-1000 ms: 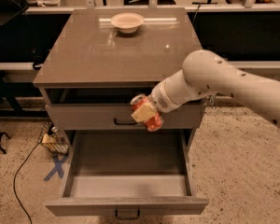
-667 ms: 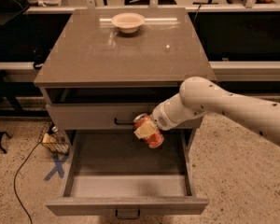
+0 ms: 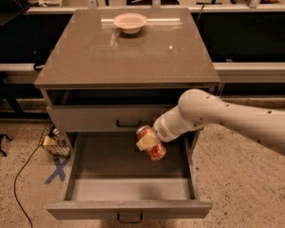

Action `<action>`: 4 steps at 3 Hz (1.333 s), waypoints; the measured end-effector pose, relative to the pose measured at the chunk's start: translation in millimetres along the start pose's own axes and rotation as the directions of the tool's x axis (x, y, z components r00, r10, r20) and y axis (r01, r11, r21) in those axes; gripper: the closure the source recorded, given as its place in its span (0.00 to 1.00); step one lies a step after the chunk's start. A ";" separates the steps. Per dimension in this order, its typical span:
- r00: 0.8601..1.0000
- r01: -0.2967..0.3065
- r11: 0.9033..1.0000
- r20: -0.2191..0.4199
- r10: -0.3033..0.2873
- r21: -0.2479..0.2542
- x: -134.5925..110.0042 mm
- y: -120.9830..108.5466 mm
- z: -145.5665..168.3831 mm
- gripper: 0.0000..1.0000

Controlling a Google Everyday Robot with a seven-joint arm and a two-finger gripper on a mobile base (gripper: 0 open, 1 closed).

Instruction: Place coke can into middle drawer

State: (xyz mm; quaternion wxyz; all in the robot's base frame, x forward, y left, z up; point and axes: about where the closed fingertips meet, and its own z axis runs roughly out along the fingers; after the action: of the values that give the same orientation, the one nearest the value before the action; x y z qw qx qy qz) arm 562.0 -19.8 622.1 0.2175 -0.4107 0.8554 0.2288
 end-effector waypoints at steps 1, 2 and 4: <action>0.991 -0.117 0.993 -0.059 0.116 -0.011 47.6 3.4 53.0 1.00; 0.972 -0.218 0.976 -0.095 0.215 -0.026 82.7 6.3 101.5 1.00; 0.926 -0.356 0.933 -0.156 0.345 -0.052 127.2 7.9 168.6 0.58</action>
Offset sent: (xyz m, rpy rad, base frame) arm -0.0482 0.0191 -0.1951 -0.0060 0.3037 -0.2151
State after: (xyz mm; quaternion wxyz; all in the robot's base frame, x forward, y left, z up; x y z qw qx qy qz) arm 514.4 4.0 417.6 0.0940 -0.2749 0.9188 0.2673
